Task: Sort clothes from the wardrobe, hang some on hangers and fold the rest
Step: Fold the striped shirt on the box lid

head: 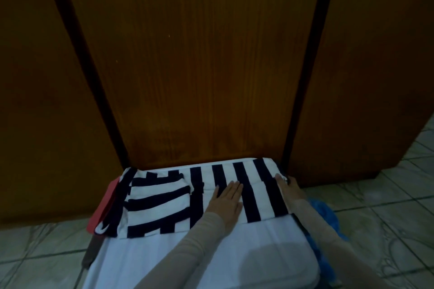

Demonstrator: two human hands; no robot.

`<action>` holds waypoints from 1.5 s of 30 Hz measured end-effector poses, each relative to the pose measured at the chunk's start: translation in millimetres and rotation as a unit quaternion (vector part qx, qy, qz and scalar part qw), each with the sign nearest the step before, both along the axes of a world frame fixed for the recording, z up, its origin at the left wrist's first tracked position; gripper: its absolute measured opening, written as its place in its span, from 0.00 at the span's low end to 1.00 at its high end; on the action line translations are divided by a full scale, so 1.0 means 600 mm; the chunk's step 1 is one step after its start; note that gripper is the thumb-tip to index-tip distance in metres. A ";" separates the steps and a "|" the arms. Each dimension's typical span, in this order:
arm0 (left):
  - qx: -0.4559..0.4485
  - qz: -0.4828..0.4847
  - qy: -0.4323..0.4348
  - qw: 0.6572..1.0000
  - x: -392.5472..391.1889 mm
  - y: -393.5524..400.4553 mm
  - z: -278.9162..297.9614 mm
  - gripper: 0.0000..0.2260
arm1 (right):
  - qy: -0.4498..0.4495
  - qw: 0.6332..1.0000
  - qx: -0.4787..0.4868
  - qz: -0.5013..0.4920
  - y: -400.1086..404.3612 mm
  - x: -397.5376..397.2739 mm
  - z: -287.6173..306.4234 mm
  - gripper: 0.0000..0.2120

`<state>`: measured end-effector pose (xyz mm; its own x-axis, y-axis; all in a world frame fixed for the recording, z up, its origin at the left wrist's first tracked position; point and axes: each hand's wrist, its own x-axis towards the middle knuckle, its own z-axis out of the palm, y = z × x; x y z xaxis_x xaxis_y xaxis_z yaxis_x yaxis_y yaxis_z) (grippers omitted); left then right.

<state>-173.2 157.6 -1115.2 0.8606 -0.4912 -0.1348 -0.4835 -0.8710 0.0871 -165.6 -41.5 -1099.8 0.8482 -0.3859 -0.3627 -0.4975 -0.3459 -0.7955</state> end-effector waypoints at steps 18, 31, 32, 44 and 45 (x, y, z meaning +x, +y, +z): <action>-0.456 0.178 0.085 0.868 -0.002 0.097 0.030 0.12 | -0.173 0.985 0.015 0.021 0.151 0.020 0.083 0.18; -0.537 0.448 0.181 0.691 0.002 0.186 0.056 0.26 | -0.181 0.943 -0.108 0.258 0.269 -0.012 0.046 0.06; -0.515 0.447 0.162 0.713 0.005 0.185 0.051 0.24 | -0.179 0.934 -0.173 0.255 0.257 -0.013 0.041 0.08; -0.289 0.346 0.095 0.887 0.018 0.134 0.035 0.15 | -0.174 0.798 -0.508 0.275 0.190 -0.035 0.003 0.16; -0.280 0.330 0.094 0.897 0.016 0.129 0.034 0.15 | -0.151 0.787 -0.519 0.296 0.185 -0.039 0.010 0.14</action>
